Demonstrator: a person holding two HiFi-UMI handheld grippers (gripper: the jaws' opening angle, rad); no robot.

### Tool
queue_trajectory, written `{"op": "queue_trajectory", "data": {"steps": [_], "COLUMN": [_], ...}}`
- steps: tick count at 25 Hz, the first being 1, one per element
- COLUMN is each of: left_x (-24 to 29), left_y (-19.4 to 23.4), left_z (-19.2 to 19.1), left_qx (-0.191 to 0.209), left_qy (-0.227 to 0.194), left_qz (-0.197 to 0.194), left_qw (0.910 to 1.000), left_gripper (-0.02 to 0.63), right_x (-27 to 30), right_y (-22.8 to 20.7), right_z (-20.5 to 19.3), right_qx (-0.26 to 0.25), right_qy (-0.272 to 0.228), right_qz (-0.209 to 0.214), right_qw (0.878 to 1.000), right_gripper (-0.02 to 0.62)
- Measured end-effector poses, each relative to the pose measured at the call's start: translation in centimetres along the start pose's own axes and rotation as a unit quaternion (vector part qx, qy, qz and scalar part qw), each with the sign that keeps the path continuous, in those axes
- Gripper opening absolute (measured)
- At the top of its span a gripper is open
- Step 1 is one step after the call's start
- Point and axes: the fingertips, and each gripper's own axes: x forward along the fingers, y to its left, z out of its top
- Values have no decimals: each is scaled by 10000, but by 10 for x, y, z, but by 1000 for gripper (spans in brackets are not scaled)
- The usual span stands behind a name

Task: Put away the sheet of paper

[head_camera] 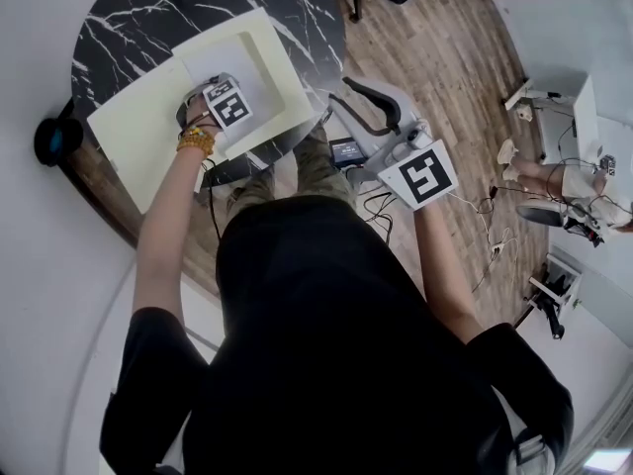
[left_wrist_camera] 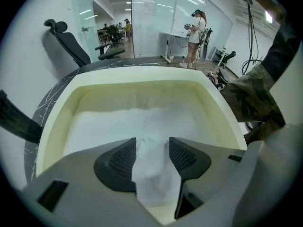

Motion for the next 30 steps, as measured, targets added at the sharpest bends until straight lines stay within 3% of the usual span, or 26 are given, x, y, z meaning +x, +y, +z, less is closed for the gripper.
{"op": "queue_trajectory", "data": {"steps": [10,12,15,19,24,30], "left_x": [11,3,-29,-96,-185,-267], "left_y": [-6,-2,8,9,0,-25], "left_z": [16,18,25,28,26,29], "left_qx": [9,-58,-457,-1171,-1942,-1969], "left_qy": [-136,-294,-873,-1805,-2972,-3704], "left_qz": [29,235,751,1454,2149,2756], "left_qw": [9999,9993,9923,9657,9098,8649], "left_gripper": [232,232,232,231,222,192], "right_x": [-7,-9,-9,-5,2,23], "right_y": [-7,-10,-12,-10,-10,10], "right_z": [-3,-2,-1,4,16,47], "right_qx": [-4,5,-64,-15,-61,-154], "right_qy": [28,33,16,-90,-207,-592], "right_qz": [-123,-144,-117,-99,-35,266], "right_qw": [9999,9999,9999,9999,9998,9978], "right_gripper": [109,109,109,109,109,109]}}
